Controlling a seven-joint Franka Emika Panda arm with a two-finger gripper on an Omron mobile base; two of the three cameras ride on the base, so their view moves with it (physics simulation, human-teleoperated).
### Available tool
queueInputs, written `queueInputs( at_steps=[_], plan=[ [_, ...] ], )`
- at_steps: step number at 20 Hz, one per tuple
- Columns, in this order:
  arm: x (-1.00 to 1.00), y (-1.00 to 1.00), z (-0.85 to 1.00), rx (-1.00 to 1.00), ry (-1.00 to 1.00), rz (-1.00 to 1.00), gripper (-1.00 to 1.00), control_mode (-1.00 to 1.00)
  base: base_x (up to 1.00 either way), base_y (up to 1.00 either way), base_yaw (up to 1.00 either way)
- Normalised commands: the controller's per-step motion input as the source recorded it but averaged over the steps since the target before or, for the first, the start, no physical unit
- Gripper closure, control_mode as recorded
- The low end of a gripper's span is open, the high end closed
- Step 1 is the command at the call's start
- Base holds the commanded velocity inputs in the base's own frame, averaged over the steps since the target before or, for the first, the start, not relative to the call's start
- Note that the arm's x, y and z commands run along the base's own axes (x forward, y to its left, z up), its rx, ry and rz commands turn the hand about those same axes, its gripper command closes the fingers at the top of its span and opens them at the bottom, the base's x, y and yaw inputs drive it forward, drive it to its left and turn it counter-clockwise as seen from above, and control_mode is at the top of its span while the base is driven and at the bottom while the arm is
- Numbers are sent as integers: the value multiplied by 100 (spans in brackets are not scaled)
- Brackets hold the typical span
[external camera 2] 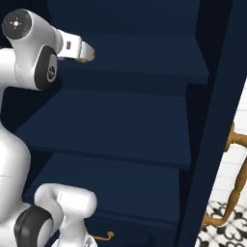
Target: Open the cabinet, pick up the bread from the cabinet and place it in the basket. Then move the basket to the dining counter.
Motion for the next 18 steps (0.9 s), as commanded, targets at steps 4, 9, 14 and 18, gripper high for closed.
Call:
queueInputs(
  at_steps=[4, 9, 14, 18],
  plan=[
    [54, 3, -4, 0, 1, -1, -100, -100, 0, 0, 0],
    [51, 0, -7, 0, 4, -3, -100, -100, 0, 0, 0],
    [46, 1, -5, 0, 3, -3, -100, -100, 0, 0, 0],
    [39, 1, -7, 0, 2, -2, -100, -100, 0, 0, 0]
  ],
)
